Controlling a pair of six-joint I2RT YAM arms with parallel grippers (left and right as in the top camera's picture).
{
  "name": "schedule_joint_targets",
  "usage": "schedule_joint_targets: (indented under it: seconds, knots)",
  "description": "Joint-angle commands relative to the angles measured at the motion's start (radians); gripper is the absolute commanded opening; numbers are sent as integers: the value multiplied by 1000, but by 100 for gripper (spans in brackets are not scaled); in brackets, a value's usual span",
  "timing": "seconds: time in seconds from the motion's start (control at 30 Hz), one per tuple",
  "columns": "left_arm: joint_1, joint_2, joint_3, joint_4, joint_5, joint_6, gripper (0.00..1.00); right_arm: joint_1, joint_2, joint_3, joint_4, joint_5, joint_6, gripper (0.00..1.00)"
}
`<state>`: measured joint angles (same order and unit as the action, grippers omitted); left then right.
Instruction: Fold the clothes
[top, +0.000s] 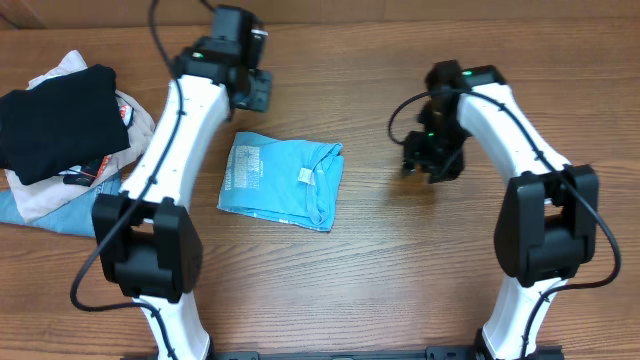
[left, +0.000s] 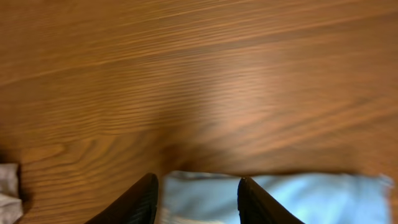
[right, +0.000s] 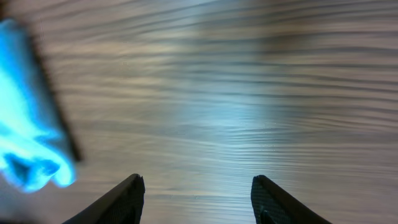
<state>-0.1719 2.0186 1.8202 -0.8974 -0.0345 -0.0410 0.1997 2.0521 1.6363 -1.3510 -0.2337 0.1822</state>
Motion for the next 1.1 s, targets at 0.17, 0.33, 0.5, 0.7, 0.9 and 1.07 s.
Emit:
schedule_joint_targets:
  seconds: [0.17, 0.33, 0.5, 0.7, 0.9, 1.07]
  knots:
    - [45, 205, 12, -21, 35, 12, 45, 180, -42, 19, 101, -187, -29, 59]
    - [38, 300, 12, -140, -13, 12, 44, 266, -42, 14, 167, -187, -26, 60]
    - [43, 356, 10, -344, -98, -14, 21, 311, -42, -5, 184, -186, -26, 60]
    - [49, 366, -3, -615, -64, -124, 11, 318, -42, -33, 161, -187, -27, 60]
    - [40, 366, -5, -730, -27, -124, 10, 322, -42, -83, 148, -187, -30, 59]
    - [39, 366, -5, -733, -4, -124, 11, 345, -42, -138, 158, -166, -34, 59]
